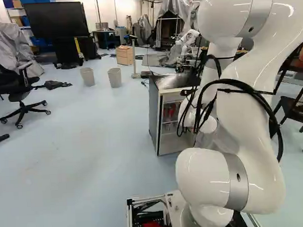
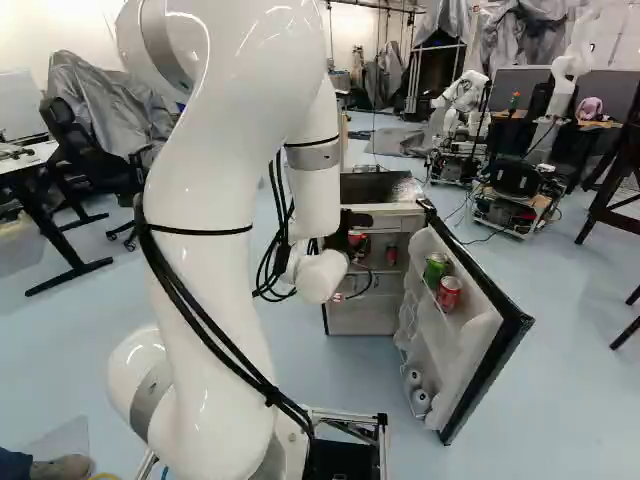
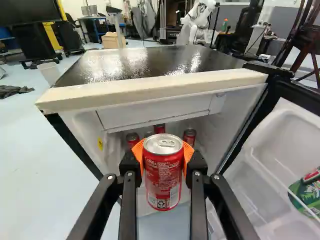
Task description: Grab a drink from the fridge
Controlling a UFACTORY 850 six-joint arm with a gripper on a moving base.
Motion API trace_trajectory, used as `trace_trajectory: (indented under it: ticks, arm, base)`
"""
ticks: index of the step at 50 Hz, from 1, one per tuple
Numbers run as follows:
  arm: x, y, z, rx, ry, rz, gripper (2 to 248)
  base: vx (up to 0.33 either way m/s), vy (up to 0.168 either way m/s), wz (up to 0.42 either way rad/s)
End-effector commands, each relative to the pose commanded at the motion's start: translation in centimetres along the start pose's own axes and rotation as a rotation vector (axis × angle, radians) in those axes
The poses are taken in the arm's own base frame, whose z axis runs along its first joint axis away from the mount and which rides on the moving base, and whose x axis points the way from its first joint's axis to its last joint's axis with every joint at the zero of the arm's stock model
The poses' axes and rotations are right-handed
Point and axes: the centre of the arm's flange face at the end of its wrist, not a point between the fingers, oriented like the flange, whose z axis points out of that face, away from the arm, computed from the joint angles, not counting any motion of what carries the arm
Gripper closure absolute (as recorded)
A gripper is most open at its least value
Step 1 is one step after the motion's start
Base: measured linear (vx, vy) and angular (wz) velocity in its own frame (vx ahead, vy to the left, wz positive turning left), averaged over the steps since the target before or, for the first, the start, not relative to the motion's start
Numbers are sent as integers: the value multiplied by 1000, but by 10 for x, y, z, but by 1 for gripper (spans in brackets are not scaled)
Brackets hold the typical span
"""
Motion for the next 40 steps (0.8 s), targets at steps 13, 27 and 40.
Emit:
trace_trajectory:
  ticks: [13,27,40]
  arm:
    - [12,0,-6,-2,29,-5,153]
    - [26,-1,-12,-3,61,-10,153]
    - [38,-1,-18,-5,92,-16,153]
  base:
    - [0,0,0]
    - [0,0,0]
    - [0,0,0]
